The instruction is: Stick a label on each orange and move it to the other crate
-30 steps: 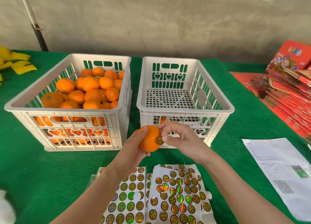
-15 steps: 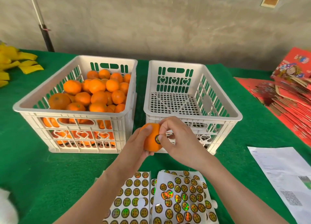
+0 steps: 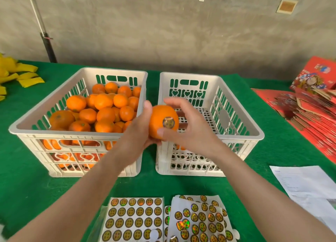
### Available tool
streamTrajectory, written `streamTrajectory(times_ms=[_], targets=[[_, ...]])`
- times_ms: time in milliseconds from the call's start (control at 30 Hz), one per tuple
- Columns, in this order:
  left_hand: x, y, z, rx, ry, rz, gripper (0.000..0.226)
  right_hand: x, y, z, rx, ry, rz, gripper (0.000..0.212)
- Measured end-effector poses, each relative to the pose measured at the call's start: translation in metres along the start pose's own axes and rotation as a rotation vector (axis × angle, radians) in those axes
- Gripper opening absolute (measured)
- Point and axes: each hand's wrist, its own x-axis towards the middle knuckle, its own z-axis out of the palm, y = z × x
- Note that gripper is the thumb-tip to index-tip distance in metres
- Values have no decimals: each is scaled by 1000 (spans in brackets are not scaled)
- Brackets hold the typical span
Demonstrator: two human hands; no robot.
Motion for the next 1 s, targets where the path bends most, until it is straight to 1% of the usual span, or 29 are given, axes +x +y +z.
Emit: streamTrajectory(times_ms=[67, 100, 167, 200, 233, 267, 300, 333, 367, 433, 467, 500, 567, 633, 700, 767, 800, 867, 933, 967, 1000], targets=[[21, 18, -4, 30, 63, -10, 41, 22, -9, -7, -53, -24, -50, 64], [30, 28, -5, 40, 102, -18, 40, 34, -11, -11, -76, -28, -61, 68], [47, 38, -10, 135, 151, 26, 58, 62, -6, -20, -113, 10, -57, 71], [55, 39, -16, 243, 182, 70, 64, 76, 0, -24, -146, 45, -44, 70], [61, 37, -27, 393, 228, 128, 61, 91, 10, -30, -197, 71, -15, 66], [68, 30, -42, 576, 296, 170, 49, 104, 24, -36, -251, 68, 35, 60], [75, 21, -60, 760, 358, 153, 33, 115, 41, -42, -307, 21, 108, 53], [81, 10, -77, 910, 382, 83, 24, 124, 59, -46, -396, -79, 199, 47], [84, -3, -92, 1043, 368, -2, 21, 129, 79, -49, -530, -225, 296, 47], [83, -28, -111, 1220, 291, -112, 18, 131, 119, -48, -813, -559, 484, 54], [81, -38, -115, 1255, 268, -134, 17, 128, 137, -46, -915, -691, 550, 56], [79, -45, -117, 1271, 261, -142, 16, 125, 154, -44, -1003, -785, 590, 56], [78, -51, -117, 1287, 277, -127, 10, 116, 185, -40, -1115, -894, 633, 47], [80, -52, -117, 1291, 282, -142, 8, 109, 209, -35, -1128, -969, 703, 39], [82, -53, -117, 1294, 277, -171, 10, 107, 222, -29, -1105, -1028, 752, 37], [83, -53, -116, 1299, 275, -192, 9, 108, 226, -23, -1031, -1019, 796, 35], [83, -52, -116, 1292, 279, -196, 7, 109, 228, -21, -991, -1005, 821, 40], [82, -51, -117, 1265, 295, -203, 3, 111, 226, -20, -963, -1017, 851, 61], [81, -50, -117, 1229, 322, -200, 10, 111, 220, -21, -1006, -1085, 863, 81], [80, -50, -117, 1213, 340, -197, 14, 110, 216, -22, -1037, -1107, 861, 84], [80, -49, -117, 1194, 362, -189, 18, 110, 212, -23, -1055, -1083, 838, 83]])
